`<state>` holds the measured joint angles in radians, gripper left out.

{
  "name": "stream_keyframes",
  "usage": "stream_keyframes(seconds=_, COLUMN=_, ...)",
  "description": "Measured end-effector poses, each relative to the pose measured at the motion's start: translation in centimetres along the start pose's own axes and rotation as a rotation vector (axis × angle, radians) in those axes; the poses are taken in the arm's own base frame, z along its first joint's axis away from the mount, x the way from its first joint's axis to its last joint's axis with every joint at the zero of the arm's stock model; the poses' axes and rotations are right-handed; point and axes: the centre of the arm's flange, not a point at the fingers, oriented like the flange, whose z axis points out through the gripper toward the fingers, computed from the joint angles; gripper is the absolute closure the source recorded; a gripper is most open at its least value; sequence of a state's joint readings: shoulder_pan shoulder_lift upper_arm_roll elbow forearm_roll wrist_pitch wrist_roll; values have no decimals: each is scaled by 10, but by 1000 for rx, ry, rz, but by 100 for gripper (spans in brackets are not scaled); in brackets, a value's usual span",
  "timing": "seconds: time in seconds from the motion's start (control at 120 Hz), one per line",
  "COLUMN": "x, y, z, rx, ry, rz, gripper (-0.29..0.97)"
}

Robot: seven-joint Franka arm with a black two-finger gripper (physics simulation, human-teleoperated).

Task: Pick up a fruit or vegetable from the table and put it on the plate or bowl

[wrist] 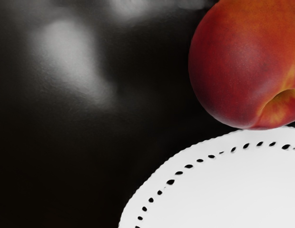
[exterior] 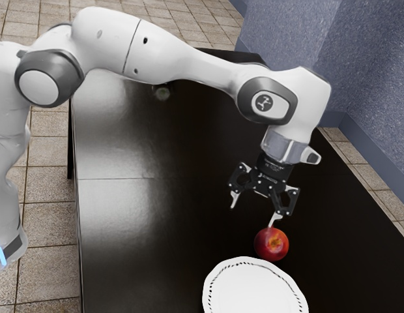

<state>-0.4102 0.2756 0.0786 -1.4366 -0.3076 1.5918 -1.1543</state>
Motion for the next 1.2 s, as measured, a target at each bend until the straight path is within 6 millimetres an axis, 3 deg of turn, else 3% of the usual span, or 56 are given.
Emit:
stream_keyframes(seconds=0.133, x=18, y=1, z=9, rx=1, ry=-18, rz=31, gripper=0)
stream_keyframes(seconds=0.275, x=60, y=-10, z=9, rx=-11, ry=-31, rz=22, gripper=0)
stream_keyframes(seconds=0.408, x=44, y=1, z=7, rx=-29, ry=-31, rz=99, gripper=0)
stream_keyframes(seconds=0.6, x=45, y=34, z=17, rx=-68, ry=-21, rz=176, gripper=0)
stream_keyframes(seconds=0.958, x=58, y=45, z=40, rx=-70, ry=-33, rz=217, gripper=0)
stream_keyframes(seconds=1.2, x=66, y=42, z=43, rx=-82, ry=-45, rz=223, gripper=0)
